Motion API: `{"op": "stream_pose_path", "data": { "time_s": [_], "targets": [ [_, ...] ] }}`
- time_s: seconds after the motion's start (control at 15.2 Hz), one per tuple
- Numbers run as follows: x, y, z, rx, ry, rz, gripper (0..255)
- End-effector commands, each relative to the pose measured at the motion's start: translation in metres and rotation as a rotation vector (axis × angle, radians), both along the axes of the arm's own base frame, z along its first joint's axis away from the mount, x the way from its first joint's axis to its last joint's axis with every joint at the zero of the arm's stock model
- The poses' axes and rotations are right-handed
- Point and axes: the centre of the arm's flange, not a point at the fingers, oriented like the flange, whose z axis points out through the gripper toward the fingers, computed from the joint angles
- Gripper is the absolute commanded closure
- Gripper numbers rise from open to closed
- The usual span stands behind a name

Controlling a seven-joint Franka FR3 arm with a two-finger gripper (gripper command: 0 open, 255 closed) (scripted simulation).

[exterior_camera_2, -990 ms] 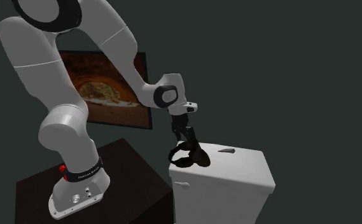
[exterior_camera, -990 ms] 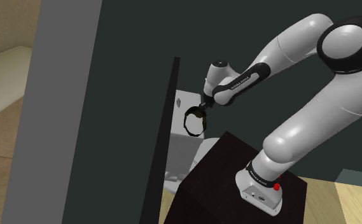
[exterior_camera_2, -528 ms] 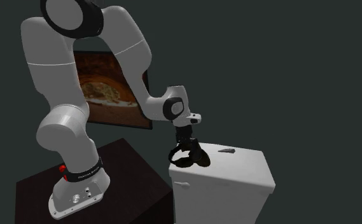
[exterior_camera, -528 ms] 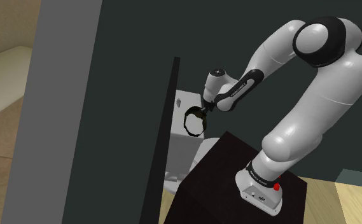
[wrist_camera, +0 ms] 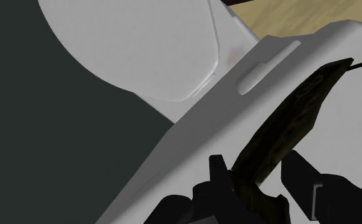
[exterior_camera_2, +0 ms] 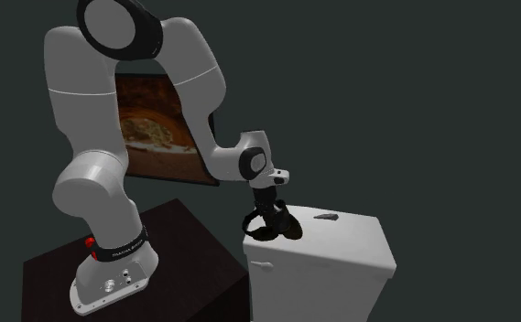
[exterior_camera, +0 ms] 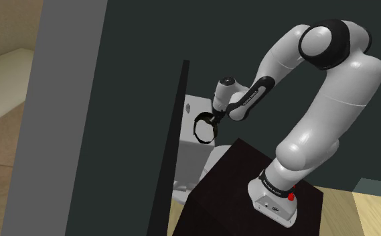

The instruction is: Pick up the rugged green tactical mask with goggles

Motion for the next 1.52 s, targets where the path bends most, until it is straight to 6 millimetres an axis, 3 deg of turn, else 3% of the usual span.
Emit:
{"op": "stream_pose_path", "data": {
  "time_s": [0.0,0.4,1.45],
  "targets": [
    [0.0,-0.001,-0.001,0.0,0.001,-0.001,255],
    [0.0,0.0,-0.001,0.0,0.001,-0.001,255],
    [0.0,0.0,0.079,0.0,0.001,-0.001,255]
  ]
}}
